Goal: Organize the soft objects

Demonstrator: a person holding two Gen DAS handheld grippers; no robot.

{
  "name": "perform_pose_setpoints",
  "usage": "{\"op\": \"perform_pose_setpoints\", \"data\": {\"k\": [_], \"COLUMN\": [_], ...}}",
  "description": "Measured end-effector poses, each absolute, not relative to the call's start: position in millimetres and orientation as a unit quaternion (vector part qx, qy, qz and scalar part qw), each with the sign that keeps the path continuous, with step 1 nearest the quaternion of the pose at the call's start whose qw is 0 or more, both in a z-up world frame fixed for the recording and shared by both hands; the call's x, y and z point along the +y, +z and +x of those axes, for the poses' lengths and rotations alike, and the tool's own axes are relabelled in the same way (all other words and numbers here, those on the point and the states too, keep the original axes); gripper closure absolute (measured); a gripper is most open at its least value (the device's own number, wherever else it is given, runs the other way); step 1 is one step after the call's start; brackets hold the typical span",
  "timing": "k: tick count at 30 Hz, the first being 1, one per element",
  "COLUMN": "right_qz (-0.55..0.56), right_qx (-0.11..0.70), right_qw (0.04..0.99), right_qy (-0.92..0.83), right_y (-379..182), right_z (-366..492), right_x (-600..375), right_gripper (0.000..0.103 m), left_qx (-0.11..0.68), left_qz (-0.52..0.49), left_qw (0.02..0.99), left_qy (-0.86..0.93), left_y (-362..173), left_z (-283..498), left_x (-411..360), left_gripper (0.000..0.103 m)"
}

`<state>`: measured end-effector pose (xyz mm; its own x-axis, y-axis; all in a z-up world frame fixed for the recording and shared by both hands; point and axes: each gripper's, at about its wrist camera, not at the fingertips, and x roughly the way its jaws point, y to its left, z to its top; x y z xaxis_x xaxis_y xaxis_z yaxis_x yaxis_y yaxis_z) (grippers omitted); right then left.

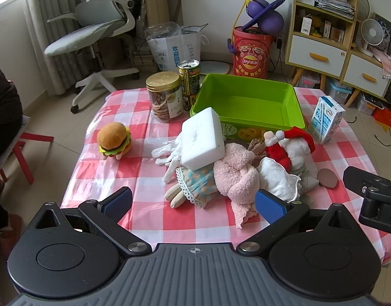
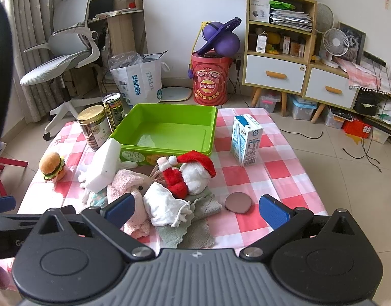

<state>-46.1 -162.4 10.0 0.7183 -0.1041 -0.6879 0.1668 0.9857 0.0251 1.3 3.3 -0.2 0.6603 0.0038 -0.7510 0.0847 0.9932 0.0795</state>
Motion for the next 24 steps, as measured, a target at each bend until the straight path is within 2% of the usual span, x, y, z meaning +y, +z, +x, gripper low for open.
{"op": "perform_pose_setpoints", "data": {"k": [24], "right_qz": [0.045], "right_qx": [0.369], "right_qw": [0.925], "right_qy": [-0.074], "right_y": [9.4], "right_z": [-45.8], "right_x": [-161.7], "right_gripper": [0.029], "left_qx": [0.411], "left_qz": [0.054], "left_qw": [0.91], "left_qy": [-0.022], "left_y": [-0.7], "left_z": [1.7], "left_x": [5.2], "left_gripper": [0.005]}}
